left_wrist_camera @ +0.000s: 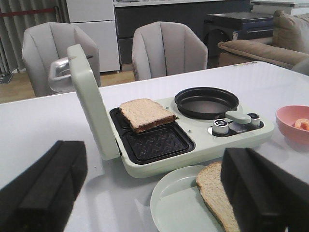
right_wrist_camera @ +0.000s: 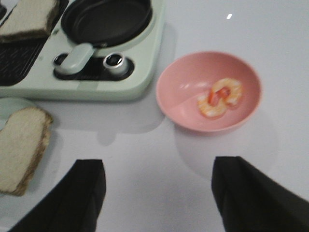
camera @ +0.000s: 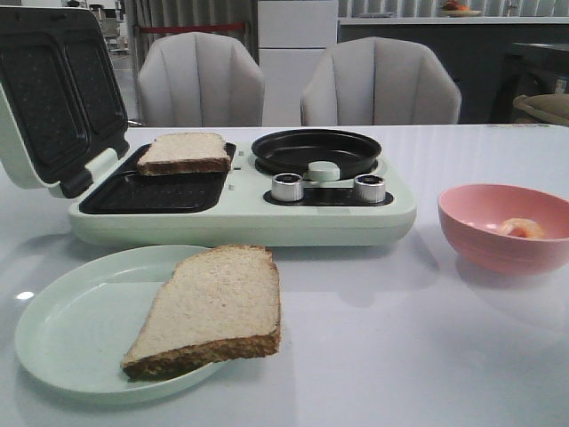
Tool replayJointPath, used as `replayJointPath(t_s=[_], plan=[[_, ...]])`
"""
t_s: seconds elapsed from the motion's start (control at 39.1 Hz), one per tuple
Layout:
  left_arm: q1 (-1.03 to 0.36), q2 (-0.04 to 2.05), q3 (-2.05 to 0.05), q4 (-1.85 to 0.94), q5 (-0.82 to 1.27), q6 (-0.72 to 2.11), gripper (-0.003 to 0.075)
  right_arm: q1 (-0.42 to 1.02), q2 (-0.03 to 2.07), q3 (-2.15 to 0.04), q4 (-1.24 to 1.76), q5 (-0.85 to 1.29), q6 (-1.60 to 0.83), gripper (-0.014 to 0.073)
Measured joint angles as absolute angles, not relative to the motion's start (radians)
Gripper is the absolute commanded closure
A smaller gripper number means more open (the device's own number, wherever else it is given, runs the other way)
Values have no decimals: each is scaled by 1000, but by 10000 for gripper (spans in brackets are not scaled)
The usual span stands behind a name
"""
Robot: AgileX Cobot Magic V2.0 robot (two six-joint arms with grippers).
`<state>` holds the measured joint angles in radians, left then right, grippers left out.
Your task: Make breakfast with bread and shrimp
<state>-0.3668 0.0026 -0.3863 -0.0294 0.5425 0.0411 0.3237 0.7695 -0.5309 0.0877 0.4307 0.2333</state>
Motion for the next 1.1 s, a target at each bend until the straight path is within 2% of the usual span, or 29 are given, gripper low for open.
replayJointPath(t_s=[0.31,0.61,1.1], plan=[[-367,3,-386,-29,543,41,102,513,1175,-682,297,425,233,32],[-367,3,-386,-29,543,41,102,534,1490,-837,500,396,106,32],[-367,0,-386,-29,543,41,102,464,1787,-990,1124,487,-481,32]])
